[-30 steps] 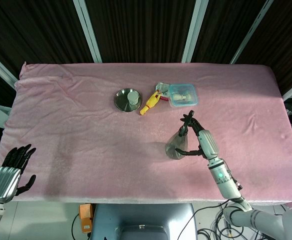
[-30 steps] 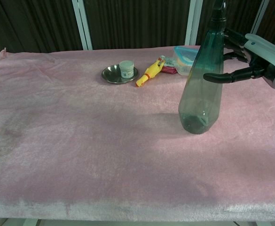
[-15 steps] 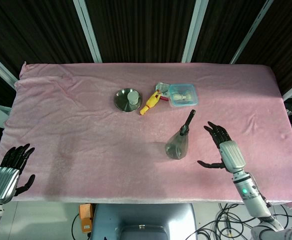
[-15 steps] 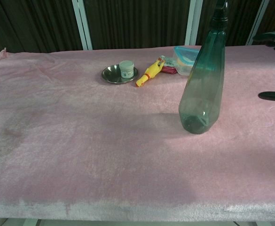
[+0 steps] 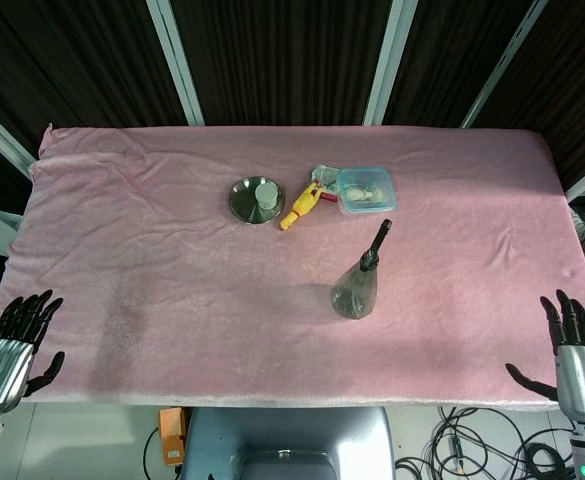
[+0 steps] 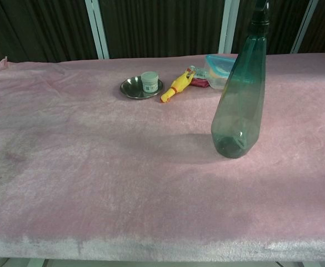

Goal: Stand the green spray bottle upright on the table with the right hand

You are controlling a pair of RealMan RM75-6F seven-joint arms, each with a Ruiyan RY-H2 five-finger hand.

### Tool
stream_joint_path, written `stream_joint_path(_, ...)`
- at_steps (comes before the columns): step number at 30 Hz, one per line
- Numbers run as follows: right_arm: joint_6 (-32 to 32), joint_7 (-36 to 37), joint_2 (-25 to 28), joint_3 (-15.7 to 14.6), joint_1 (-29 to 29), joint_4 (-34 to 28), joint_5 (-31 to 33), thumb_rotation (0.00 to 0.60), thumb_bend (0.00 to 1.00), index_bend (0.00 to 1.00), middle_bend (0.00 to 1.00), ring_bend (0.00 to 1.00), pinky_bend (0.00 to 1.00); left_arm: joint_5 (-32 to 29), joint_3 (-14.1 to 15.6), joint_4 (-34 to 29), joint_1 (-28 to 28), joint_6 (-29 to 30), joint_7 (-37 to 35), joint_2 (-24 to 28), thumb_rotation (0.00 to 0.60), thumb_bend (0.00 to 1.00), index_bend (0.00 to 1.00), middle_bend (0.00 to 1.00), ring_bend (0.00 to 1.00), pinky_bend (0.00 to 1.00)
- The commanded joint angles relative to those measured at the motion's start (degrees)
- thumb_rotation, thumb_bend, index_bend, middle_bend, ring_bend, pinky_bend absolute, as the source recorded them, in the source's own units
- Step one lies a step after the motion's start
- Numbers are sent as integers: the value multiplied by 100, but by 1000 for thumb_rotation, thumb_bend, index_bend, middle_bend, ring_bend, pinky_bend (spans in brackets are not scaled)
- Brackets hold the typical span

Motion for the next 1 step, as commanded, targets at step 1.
stream_joint_path(1, -240, -5, 63, 43, -30, 54, -66, 600, 253, 12, 0, 0, 0, 3, 1, -23, 14, 17, 37, 1, 600, 393, 0, 0, 0, 3)
